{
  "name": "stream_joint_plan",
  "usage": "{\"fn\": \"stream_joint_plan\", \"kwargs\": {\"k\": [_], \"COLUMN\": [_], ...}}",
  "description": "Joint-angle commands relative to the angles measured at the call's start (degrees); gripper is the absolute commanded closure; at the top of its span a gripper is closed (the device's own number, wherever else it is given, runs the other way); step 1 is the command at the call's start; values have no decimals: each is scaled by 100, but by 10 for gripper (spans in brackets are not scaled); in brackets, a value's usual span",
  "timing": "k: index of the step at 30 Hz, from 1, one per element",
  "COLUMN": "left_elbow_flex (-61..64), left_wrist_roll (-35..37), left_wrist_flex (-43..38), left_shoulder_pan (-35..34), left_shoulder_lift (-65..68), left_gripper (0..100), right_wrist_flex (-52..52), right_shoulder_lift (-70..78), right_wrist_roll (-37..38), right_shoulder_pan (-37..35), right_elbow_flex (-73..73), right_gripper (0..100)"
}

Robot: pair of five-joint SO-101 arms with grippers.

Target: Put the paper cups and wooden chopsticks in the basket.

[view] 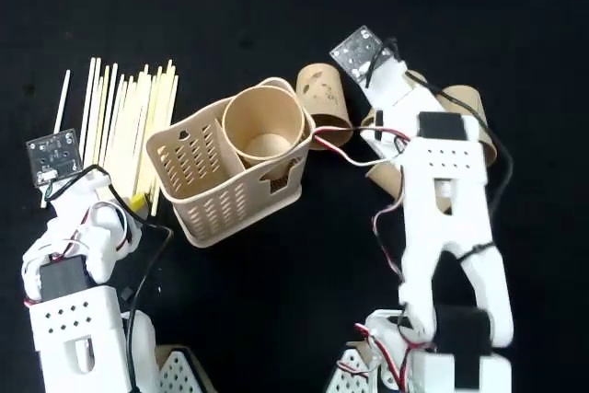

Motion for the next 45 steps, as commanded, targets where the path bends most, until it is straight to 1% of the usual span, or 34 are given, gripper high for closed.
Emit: {"fn": "stream_joint_plan", "kwargs": {"k": [1,8,12,17,19,23,24,25,30,36,45], "left_elbow_flex": [-22,-22,-22,-22,-22,-22,-22,-22,-22,-22,-13], "left_wrist_roll": [62,62,62,62,62,62,62,62,62,62,62], "left_wrist_flex": [-105,-105,-105,-105,-105,-105,-105,-105,-105,-105,-105], "left_shoulder_pan": [-40,-40,-40,-31,-22,-13,-13,-13,-13,-13,-4], "left_shoulder_lift": [-44,-44,-44,-44,-44,-44,-44,-44,-44,-44,-44], "left_gripper": [737,737,737,737,737,737,737,737,737,737,737], "right_wrist_flex": [-888,-2215,-2593,-2998,-3095,-3103,-3103,-3103,-3051,-2400,-1090], "right_shoulder_lift": [426,1446,1921,2246,2246,2246,2237,2237,1982,1095,-620], "right_wrist_roll": [273,879,1327,1538,1538,1530,1530,1530,1495,782,-712], "right_shoulder_pan": [79,404,475,466,466,475,475,475,475,536,527], "right_elbow_flex": [31,-22,-22,4,4,-13,-22,-22,13,13,-110], "right_gripper": [778,781,783,786,825,975,991,979,987,987,987]}}
